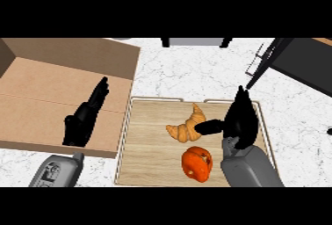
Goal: Pick the croissant from the tray and place it in the tiered shelf
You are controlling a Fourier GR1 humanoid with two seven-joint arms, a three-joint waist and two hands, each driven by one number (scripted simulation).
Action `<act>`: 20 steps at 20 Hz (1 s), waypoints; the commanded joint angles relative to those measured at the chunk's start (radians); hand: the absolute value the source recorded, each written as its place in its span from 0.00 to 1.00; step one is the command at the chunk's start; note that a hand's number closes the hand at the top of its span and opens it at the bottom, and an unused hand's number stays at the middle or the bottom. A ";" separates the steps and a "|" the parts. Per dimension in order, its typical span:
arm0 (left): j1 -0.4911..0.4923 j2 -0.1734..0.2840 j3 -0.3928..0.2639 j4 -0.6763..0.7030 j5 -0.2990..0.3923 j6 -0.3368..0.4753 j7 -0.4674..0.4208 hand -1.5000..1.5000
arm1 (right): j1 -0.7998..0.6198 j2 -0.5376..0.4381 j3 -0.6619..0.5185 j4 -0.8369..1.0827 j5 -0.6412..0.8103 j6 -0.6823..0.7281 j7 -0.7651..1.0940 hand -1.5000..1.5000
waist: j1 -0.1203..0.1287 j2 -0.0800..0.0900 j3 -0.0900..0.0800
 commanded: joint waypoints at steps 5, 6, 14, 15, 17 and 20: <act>-0.022 -0.009 0.000 0.006 -0.006 -0.008 0.025 0.50 | -0.048 0.009 0.039 0.076 -0.027 -0.063 0.243 0.00 | 0.002 0.008 0.003; 0.000 -0.027 -0.017 0.013 -0.025 0.008 -0.007 0.50 | -0.071 0.008 0.021 0.078 -0.034 -0.053 0.243 0.00 | 0.003 0.008 0.002; 0.006 -0.014 0.002 0.017 -0.030 -0.006 -0.023 0.50 | -0.025 0.008 0.077 0.123 -0.054 -0.120 0.243 0.00 | 0.004 0.011 0.003; 0.010 -0.046 -0.014 0.030 -0.030 0.002 -0.049 0.50 | -0.029 0.008 0.069 0.123 -0.060 -0.095 0.243 0.00 | 0.000 0.011 0.003; -0.016 -0.039 -0.003 0.032 -0.027 -0.006 -0.002 0.50 | -0.055 0.008 0.080 0.128 -0.083 -0.050 0.243 1.00 | 0.000 0.011 0.003; 0.025 -0.048 -0.019 0.003 -0.047 0.007 -0.033 0.50 | -0.086 0.008 0.115 0.199 -0.075 -0.055 0.243 1.00 | 0.015 0.010 0.003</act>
